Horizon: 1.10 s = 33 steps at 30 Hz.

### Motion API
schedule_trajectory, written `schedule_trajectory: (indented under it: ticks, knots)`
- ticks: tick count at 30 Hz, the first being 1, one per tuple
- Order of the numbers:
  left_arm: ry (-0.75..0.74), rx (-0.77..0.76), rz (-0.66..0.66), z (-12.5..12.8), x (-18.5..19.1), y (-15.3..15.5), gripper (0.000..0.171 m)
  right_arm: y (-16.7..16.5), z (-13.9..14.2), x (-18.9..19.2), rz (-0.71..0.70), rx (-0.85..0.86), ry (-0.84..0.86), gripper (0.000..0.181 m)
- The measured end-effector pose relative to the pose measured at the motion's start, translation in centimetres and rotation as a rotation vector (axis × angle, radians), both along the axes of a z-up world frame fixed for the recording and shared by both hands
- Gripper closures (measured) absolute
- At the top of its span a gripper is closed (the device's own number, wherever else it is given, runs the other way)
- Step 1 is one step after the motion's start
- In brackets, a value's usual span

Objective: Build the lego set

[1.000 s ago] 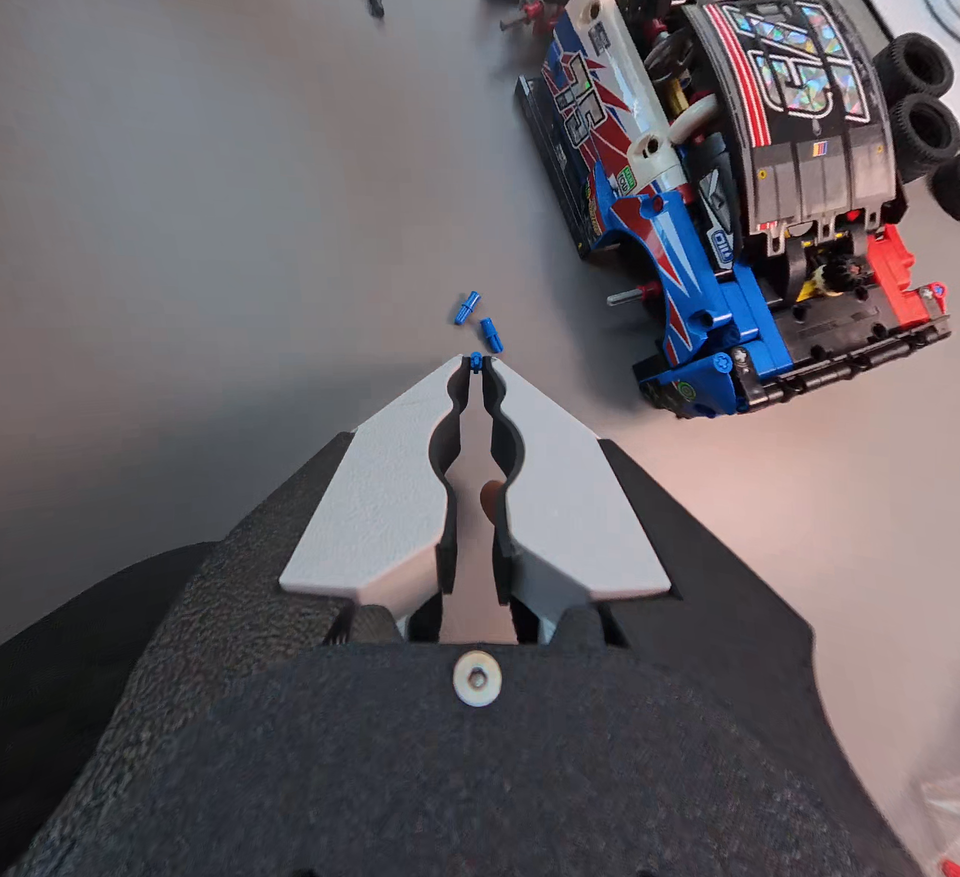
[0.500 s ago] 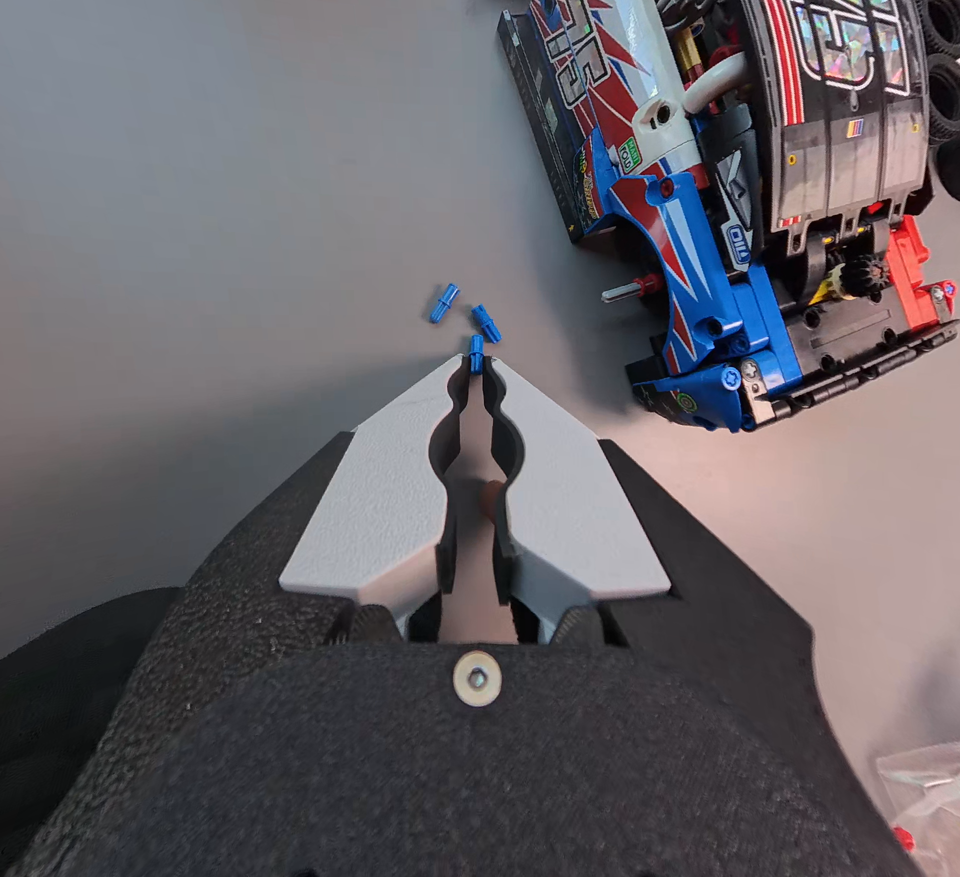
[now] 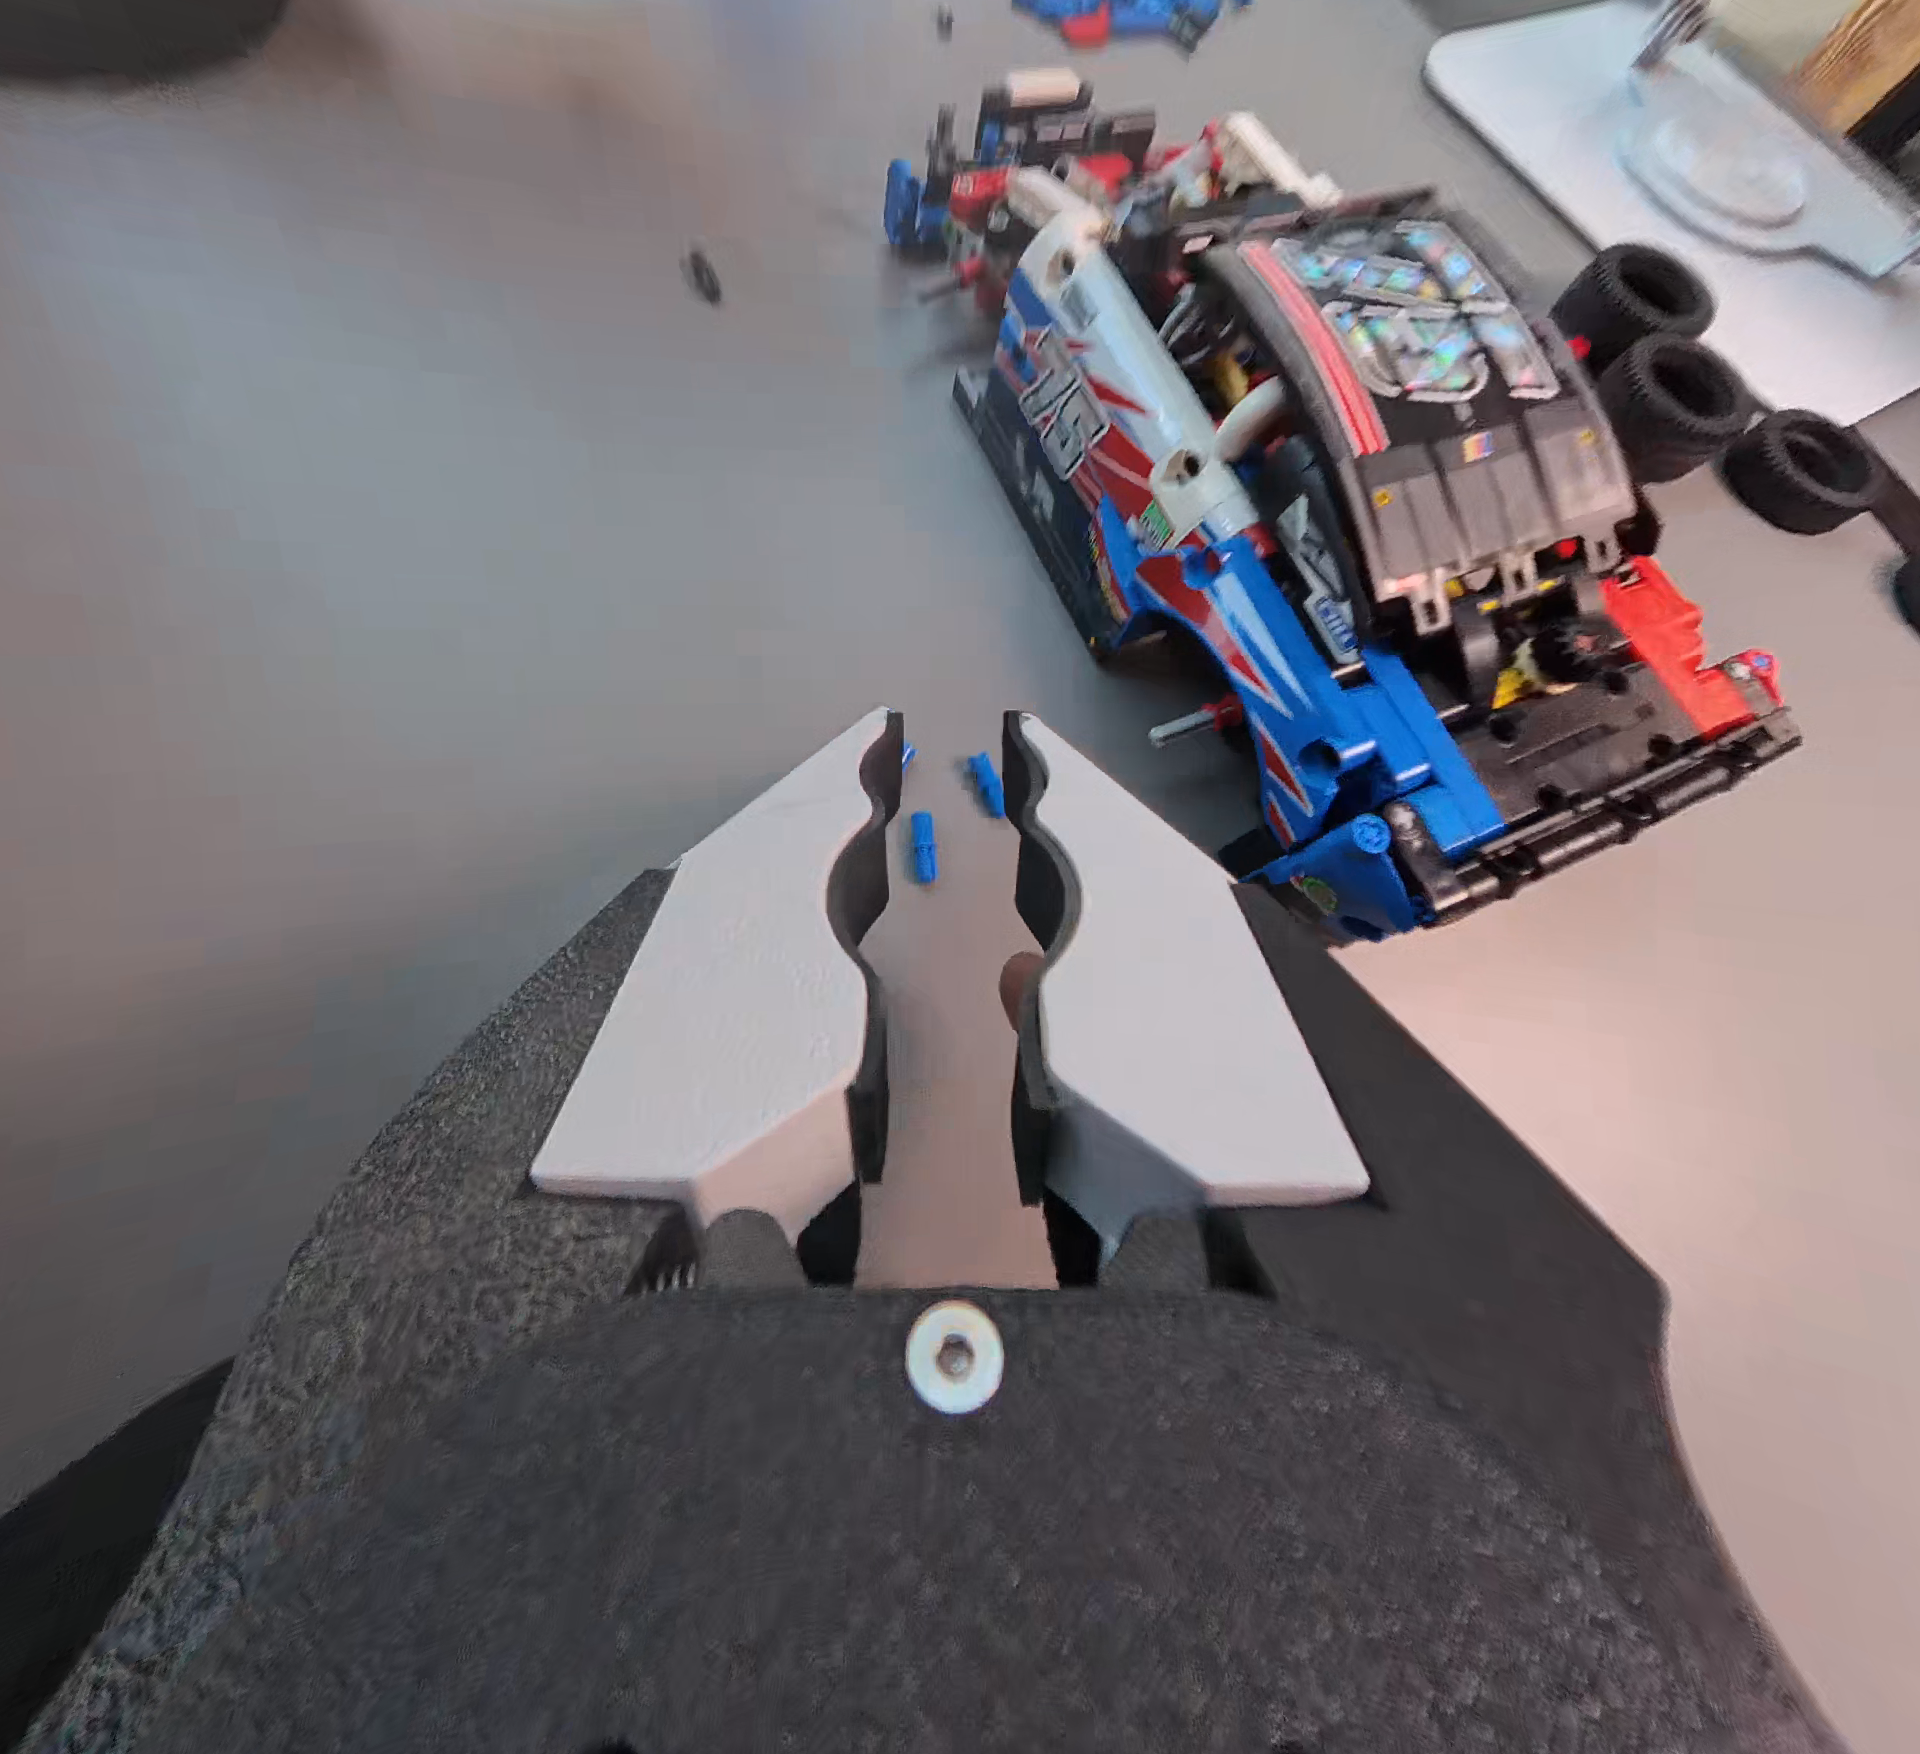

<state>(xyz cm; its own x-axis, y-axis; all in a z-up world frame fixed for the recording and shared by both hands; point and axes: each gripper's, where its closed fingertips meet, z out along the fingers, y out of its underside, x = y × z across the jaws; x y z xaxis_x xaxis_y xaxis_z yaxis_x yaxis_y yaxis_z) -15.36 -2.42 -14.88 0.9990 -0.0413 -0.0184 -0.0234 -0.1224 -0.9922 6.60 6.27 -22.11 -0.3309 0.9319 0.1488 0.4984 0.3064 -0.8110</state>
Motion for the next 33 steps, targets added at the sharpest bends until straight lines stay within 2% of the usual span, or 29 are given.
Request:
schedule_trajectory:
  ticks: [2,4,5,8,11,17,20,22,24,26,29,31,33]
  knots:
    - [0.004,0.004,0.010,0.2,-0.2,-0.1,0.153,0.4,2.0,-0.8,-0.038,-0.055,0.117,0.150]
    - [0.012,0.008,0.029,0.5,-0.6,-0.3,0.149,1.2,3.5,-1.6,-0.100,-0.080,0.216,0.129]
    - [0.021,0.013,0.039,0.8,-0.7,-0.4,0.147,1.6,4.0,-1.8,-0.124,-0.081,0.253,0.126]
    - [0.073,0.033,0.080,2.1,-1.6,-1.2,0.142,2.0,5.0,-2.1,-0.154,-0.067,0.322,0.133]
    - [0.137,0.092,0.156,5.4,-3.6,-3.3,0.136,1.7,5.6,-2.1,-0.151,-0.066,0.362,0.141]
    - [0.184,0.139,0.393,13.1,-11.5,-11.3,0.101,0.9,5.1,-2.2,-0.123,-0.037,0.347,0.151]
    - [0.203,0.051,0.500,14.2,-15.9,-15.5,0.108,0.7,5.0,-2.2,-0.115,-0.016,0.344,0.155]
    - [0.187,-0.050,0.541,13.7,-18.6,-17.9,0.118,0.6,5.1,-2.2,-0.114,-0.005,0.352,0.159]
    - [0.176,-0.196,0.568,12.1,-21.3,-20.0,0.131,0.7,5.4,-2.2,-0.123,0.001,0.369,0.163]
    - [0.183,-0.373,0.544,9.5,-23.7,-21.8,0.171,0.6,5.4,-2.2,-0.124,-0.008,0.367,0.164]
    - [0.112,-0.673,0.482,3.8,-26.5,-24.1,0.168,0.5,5.1,-2.5,-0.121,-0.011,0.358,0.164]
    - [0.139,-0.825,0.464,0.8,-28.2,-25.2,0.168,0.4,4.9,-2.6,-0.123,-0.009,0.356,0.165]
    - [0.158,-0.980,0.389,-2.2,-28.8,-26.0,0.167,0.4,4.7,-2.8,-0.126,-0.006,0.350,0.166]
